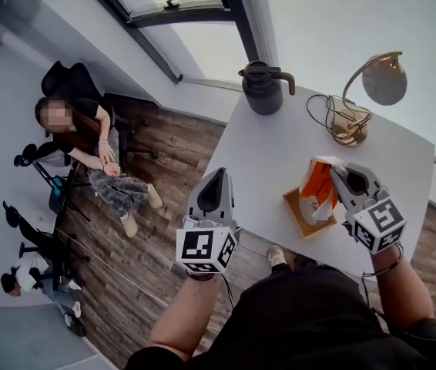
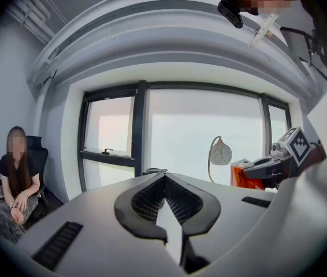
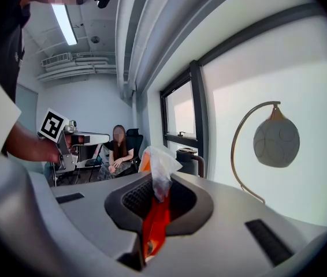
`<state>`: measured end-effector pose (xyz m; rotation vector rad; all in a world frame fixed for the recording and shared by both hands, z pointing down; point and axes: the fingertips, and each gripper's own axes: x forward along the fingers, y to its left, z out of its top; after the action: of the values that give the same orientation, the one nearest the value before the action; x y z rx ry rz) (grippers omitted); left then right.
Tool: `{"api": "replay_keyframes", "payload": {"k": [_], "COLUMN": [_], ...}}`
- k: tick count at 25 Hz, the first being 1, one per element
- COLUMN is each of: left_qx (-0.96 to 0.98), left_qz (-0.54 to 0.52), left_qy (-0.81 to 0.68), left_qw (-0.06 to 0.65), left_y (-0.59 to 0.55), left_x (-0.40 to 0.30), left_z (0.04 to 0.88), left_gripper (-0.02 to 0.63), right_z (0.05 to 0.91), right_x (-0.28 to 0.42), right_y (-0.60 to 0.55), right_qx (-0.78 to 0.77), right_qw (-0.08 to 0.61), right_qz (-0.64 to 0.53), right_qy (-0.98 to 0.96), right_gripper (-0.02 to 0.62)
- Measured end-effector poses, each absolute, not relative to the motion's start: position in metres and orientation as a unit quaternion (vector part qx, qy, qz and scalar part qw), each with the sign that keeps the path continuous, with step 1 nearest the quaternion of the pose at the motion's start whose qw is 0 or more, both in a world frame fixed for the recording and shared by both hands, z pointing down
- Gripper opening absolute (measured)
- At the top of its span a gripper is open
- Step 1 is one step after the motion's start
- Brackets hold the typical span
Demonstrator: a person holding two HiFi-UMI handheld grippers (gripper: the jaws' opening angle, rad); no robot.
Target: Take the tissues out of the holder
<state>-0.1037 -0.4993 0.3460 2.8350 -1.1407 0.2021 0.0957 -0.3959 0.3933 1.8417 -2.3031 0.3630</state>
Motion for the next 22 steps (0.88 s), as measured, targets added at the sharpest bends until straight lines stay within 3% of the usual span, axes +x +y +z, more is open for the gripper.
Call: {"api": "replay_keyframes", "payload": {"k": [22], "left_qx": [0.933], "left_qz": [0.008], "left_qy": [-0.360], "left_qw": [-0.024], "left_y": [-0.488], "left_x": [-0.099], "left_z": [0.250], "left_gripper": [0.005], "right_z": [0.310], "right_x": [0.096], "right_y": [-0.384], "right_qx": [0.630], "right_qw": [0.056], "right_qz": [0.060], "right_qy": [-0.772], "right_gripper": [0.025]}}
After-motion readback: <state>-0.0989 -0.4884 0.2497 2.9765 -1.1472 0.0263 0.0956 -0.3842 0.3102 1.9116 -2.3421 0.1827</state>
